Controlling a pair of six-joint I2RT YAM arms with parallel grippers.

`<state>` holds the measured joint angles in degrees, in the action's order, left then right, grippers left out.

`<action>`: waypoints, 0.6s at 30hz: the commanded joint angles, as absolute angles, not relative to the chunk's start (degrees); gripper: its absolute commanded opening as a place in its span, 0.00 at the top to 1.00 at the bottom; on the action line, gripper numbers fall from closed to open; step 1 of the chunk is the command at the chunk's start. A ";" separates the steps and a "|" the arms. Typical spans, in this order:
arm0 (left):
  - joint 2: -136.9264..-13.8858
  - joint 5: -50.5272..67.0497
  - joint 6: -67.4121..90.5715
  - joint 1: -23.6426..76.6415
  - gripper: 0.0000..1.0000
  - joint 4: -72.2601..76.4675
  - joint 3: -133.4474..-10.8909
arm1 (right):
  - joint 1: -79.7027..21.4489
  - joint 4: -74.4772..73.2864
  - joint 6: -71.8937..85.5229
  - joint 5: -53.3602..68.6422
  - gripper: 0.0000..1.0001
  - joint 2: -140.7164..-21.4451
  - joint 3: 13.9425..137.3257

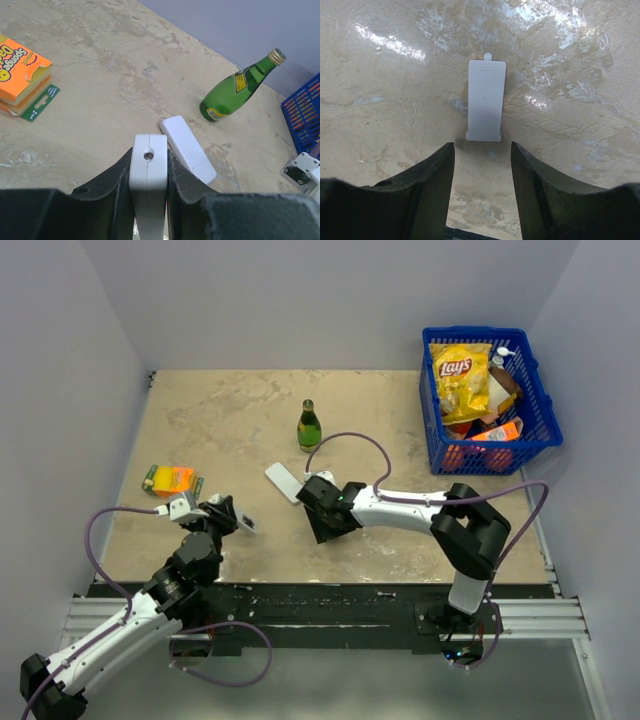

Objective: Load the batteries into the remote control
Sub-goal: Pick up the battery cover at the center of the board.

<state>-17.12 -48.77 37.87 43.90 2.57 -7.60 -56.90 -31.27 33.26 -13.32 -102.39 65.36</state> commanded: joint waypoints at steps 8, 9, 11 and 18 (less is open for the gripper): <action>-16.79 -48.16 37.79 44.03 1.00 6.50 -6.86 | -55.81 -31.73 31.29 -10.37 0.61 -106.78 69.17; -16.79 -48.08 37.88 44.03 1.00 6.59 -6.77 | -55.81 -31.99 31.38 -10.02 0.61 -106.87 69.34; -16.79 -47.99 37.79 44.03 1.00 6.68 -6.77 | -55.72 -32.60 31.38 -10.02 0.64 -107.14 69.52; -16.87 -47.55 38.40 44.03 1.00 6.86 -6.68 | -55.81 -35.59 31.38 -12.13 0.72 -107.05 69.70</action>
